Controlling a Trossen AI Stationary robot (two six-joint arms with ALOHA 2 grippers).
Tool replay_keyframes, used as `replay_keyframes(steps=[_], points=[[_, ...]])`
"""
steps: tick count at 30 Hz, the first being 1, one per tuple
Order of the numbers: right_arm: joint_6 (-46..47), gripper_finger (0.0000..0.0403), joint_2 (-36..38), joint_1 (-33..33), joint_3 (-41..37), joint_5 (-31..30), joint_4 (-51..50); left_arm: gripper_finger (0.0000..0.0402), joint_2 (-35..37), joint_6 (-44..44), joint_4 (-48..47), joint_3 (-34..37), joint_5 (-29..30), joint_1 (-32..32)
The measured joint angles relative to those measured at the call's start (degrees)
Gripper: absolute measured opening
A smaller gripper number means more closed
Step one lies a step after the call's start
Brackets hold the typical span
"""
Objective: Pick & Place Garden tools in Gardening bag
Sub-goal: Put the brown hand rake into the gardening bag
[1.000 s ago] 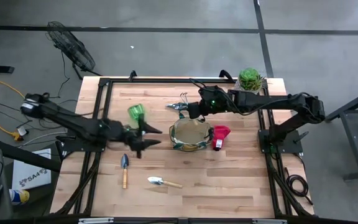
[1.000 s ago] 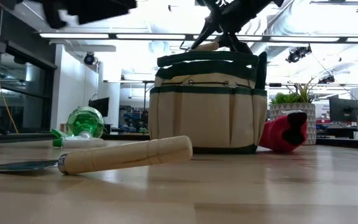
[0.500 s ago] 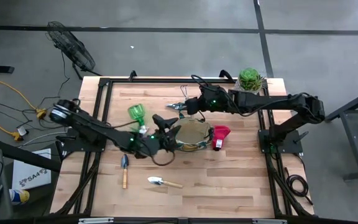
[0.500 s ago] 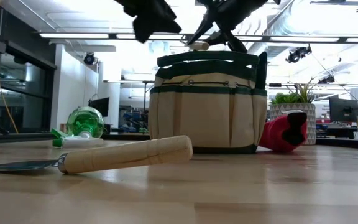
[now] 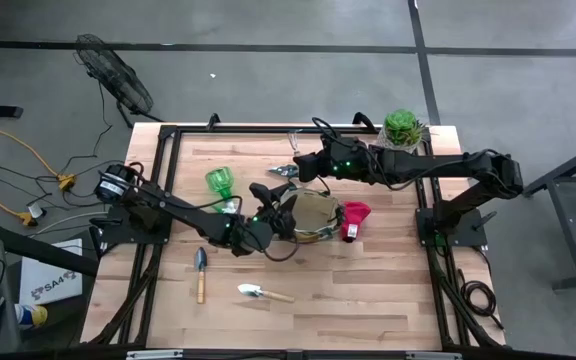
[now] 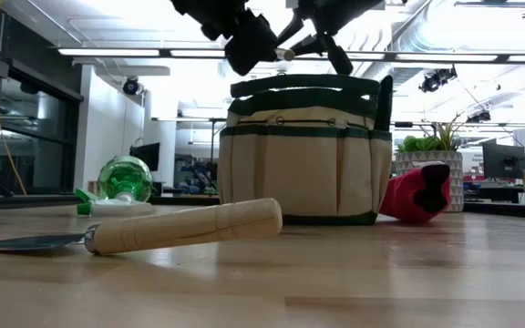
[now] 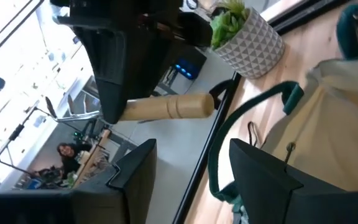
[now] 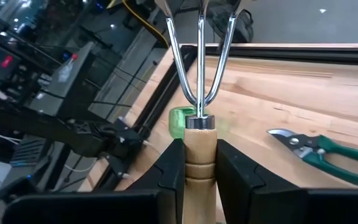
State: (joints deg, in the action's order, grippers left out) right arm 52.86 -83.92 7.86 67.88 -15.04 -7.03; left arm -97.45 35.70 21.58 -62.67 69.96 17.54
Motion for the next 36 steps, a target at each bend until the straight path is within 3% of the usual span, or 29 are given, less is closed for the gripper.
replay_keyframes(steps=[14,23,30,36], points=[[1.23,0.0054,0.00,-0.49,0.00,0.39,4.35,0.0195,0.00,-1.50,11.80,0.02,-1.44,-0.72],[2.20,0.0054,0.00,-0.81,0.00,3.59,4.26,0.0195,0.02,3.66,7.85,0.04,-4.73,-1.03],[0.71,0.0054,0.00,-1.11,0.00,2.93,4.37,0.0195,0.02,-15.73,7.78,0.04,1.64,-0.51],[-3.25,0.0054,0.04,-1.55,0.00,3.18,3.82,0.0195,0.70,-32.05,0.87,0.07,-5.81,-0.54]])
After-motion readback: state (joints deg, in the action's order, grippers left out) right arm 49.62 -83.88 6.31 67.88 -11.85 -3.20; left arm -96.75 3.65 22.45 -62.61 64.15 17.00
